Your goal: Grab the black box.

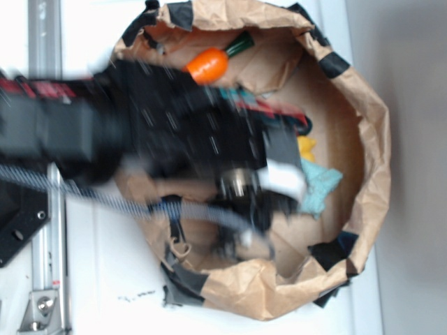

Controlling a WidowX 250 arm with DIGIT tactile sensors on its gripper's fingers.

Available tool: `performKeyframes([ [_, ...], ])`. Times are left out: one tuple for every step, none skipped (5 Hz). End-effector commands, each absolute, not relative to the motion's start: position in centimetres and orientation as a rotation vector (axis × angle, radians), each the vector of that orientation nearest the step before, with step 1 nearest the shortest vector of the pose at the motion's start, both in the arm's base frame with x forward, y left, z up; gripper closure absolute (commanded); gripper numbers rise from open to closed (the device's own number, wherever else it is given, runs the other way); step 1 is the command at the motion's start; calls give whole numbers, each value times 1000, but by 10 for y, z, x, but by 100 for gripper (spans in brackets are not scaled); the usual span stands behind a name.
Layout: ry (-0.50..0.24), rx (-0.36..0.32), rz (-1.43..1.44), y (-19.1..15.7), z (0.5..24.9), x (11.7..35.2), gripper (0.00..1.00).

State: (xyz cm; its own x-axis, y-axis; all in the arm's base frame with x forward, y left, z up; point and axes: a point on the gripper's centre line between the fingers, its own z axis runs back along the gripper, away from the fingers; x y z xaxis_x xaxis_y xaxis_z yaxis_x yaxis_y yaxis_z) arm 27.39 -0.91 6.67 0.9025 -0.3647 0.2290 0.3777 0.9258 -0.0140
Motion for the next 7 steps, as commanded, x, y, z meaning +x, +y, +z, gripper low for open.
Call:
performKeyframes([
  [-286, -155, -354, -14, 103, 289, 100],
  [-263, -189, -354, -27, 108, 294, 0],
  [-173, -136, -175, -34, 103, 285, 0],
  [-135, -118, -59, -30, 105, 265, 0],
  [-94, -104, 64, -34, 100, 253, 0],
  [-72, -71, 86, -29, 87, 252, 0],
  [-96, -122, 66, -32, 70, 264, 0],
])
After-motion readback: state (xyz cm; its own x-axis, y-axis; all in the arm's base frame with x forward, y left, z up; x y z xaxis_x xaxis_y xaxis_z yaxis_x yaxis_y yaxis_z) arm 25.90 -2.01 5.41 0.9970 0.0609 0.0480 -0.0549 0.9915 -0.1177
